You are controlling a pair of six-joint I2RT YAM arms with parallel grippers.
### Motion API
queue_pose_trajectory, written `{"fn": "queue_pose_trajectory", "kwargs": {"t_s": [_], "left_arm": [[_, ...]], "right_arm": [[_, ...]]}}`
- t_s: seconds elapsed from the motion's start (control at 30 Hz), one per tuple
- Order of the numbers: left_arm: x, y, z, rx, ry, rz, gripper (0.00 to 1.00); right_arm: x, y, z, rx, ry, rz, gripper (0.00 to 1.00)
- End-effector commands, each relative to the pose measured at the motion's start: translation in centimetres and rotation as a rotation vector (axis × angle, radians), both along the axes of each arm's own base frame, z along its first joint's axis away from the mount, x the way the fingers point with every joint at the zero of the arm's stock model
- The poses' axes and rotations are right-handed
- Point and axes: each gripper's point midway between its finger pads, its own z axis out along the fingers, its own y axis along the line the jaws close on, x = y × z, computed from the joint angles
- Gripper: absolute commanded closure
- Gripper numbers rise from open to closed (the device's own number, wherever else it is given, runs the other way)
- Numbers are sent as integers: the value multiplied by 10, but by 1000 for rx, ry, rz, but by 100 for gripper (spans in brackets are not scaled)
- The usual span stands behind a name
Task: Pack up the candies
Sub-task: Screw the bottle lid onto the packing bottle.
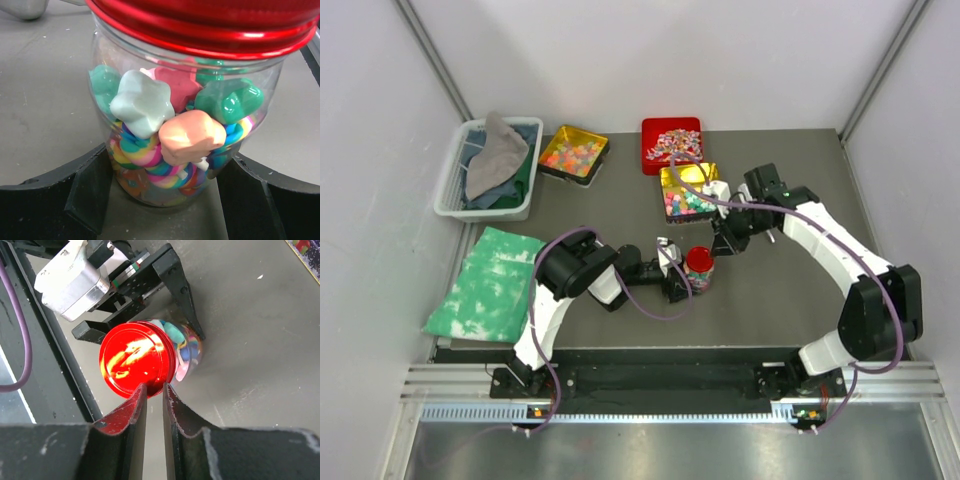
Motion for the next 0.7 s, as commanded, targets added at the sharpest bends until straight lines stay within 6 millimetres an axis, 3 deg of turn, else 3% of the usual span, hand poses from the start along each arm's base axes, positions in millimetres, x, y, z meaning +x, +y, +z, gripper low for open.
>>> {"fn": "queue_pose_trajectory", "kwargs": {"t_s": [0.0,0.13,0.37,0.63,0.67], "left_arm": [[15,0,24,-99,-94,62,63],[15,0,24,-98,-95,58,64],[14,0,24,-98,-93,58,64],[14,0,24,-101,-93,55,64],[14,0,25,-102,-94,55,64]], "right_arm": [[-49,-5,-4,-5,149,58,83],[-48,-7,4,-4,122,52,83],[-16,-16,29,-8,17,2,81],[25,0,57,37,-61,12,77],[29,5,52,48,-34,21,76]]}}
